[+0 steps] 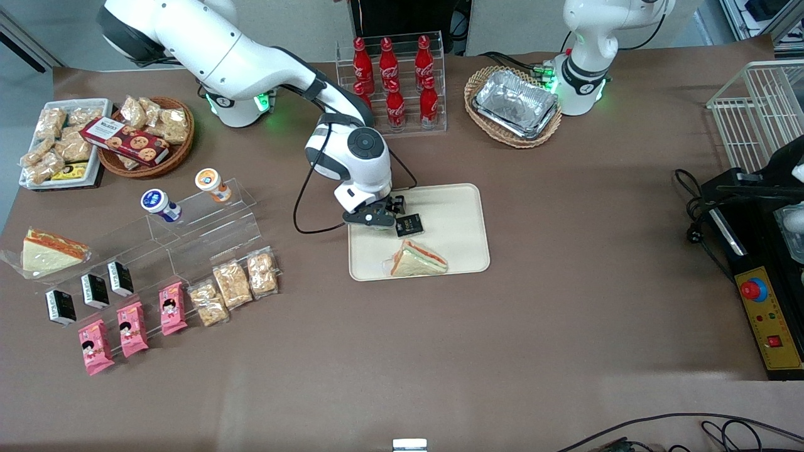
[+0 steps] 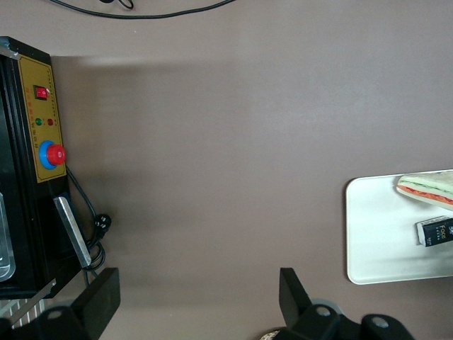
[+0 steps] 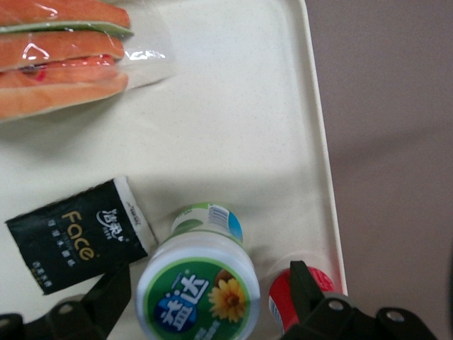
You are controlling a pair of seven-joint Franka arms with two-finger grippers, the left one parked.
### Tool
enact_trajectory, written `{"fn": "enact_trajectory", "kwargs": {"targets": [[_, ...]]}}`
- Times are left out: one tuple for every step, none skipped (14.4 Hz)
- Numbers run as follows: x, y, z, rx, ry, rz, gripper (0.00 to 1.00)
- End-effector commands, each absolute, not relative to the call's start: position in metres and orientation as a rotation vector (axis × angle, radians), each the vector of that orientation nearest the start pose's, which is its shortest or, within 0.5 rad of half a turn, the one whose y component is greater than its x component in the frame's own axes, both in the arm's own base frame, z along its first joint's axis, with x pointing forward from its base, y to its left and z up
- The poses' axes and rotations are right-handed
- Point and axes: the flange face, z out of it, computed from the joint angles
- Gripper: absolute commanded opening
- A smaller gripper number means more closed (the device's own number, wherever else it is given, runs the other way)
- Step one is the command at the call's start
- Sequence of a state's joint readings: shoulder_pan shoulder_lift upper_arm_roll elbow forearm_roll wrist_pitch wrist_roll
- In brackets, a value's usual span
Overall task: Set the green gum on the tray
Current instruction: 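Lower the bottle onto the tray beside the black packet and release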
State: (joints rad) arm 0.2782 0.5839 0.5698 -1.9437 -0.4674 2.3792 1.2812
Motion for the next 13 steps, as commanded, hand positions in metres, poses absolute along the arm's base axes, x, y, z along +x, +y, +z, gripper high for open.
{"fn": "enact_trajectory", "kwargs": {"targets": [[0.424,0.452,0.223,-3.145,0.255,-0.032,1.00],[0.426,0.450,0.236,-3.156,0.247,-0.062,1.00],[0.425,0.449,0.249,-3.188,0.243,-0.073,1.00],[0.420,0.452,0.268,-3.213,0.227,-0.094,1.00],[0.417,0.453,0.285,-3.222,0.231,-0.109,1.00],[0.414,0.454,0.305,-3.210,0.254,-0.114,1.00],[0.414,0.451,0.325,-3.198,0.276,-0.112,1.00],[0.415,0.447,0.342,-3.201,0.264,-0.121,1.00],[0.417,0.441,0.360,-3.202,0.246,-0.117,1.00],[0.427,0.430,0.382,-3.186,0.269,-0.097,1.00],[0.437,0.417,0.403,-3.176,0.258,-0.059,1.00],[0.448,0.402,0.426,-3.169,0.220,-0.016,1.00],[0.463,0.380,0.446,-3.163,0.191,0.029,1.00]]}}
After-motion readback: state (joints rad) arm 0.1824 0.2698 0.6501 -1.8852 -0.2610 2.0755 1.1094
